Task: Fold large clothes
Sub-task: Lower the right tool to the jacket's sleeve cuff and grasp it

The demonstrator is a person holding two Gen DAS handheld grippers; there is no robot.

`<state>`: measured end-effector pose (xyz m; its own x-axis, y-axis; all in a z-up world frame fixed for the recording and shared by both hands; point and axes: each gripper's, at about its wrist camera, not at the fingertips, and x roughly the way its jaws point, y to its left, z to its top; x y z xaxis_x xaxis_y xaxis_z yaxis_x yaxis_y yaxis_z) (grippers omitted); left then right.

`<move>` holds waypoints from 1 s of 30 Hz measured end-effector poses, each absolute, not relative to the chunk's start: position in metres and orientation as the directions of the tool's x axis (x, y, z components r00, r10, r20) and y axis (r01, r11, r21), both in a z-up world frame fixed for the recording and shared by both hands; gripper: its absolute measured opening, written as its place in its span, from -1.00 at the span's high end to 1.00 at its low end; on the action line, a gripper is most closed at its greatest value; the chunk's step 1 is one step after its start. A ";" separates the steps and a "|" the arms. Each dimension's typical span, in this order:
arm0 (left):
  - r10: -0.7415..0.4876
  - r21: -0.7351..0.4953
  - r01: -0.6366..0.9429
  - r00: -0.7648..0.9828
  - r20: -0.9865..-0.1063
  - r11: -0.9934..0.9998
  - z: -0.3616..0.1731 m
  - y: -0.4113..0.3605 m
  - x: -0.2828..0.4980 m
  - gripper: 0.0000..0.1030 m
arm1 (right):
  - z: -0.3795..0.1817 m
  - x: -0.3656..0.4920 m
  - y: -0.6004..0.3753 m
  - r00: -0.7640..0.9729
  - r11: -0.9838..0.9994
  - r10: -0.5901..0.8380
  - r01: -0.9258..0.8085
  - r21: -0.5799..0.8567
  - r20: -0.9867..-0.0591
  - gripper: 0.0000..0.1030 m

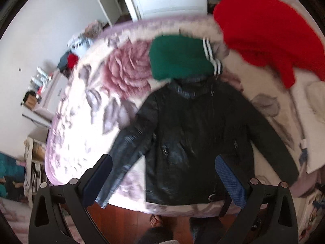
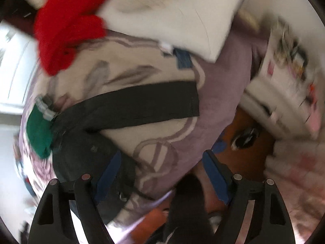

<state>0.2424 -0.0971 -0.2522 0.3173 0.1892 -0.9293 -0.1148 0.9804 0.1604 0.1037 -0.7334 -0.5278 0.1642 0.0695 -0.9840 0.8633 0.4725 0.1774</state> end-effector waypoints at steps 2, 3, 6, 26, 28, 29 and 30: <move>0.188 0.163 -0.115 0.269 -0.945 0.980 -0.294 -0.111 0.260 -1.00 | -0.583 0.105 -0.760 0.152 0.393 0.101 0.902 0.180 -0.983 -0.63; 0.191 0.169 -0.106 0.247 -0.950 0.980 -0.313 -0.117 0.269 -1.00 | -0.607 0.105 -0.768 0.142 0.361 0.114 0.916 0.174 -0.983 -0.63; 0.210 0.198 -0.076 0.206 -0.956 0.977 -0.365 -0.138 0.290 -1.00 | -0.674 0.098 -0.788 0.131 0.239 0.150 0.957 0.165 -0.980 -0.63; 0.120 0.143 0.121 0.173 -0.977 0.982 -0.475 -0.256 0.357 -1.00 | -0.743 0.108 -0.816 0.342 -0.022 -0.073 0.939 0.344 -0.937 0.75; 0.120 0.145 0.129 0.181 -0.976 0.981 -0.472 -0.260 0.360 -1.00 | -0.730 0.111 -0.822 0.355 0.008 -0.092 0.934 0.356 -0.930 0.83; 0.119 0.145 0.135 0.183 -0.976 0.980 -0.470 -0.262 0.360 -1.00 | -0.724 0.111 -0.827 0.364 0.014 -0.105 0.931 0.364 -0.926 0.84; 0.119 0.145 0.137 0.183 -0.976 0.980 -0.469 -0.263 0.359 -1.00 | -0.718 0.111 -0.830 0.373 0.018 -0.120 0.927 0.374 -0.920 0.85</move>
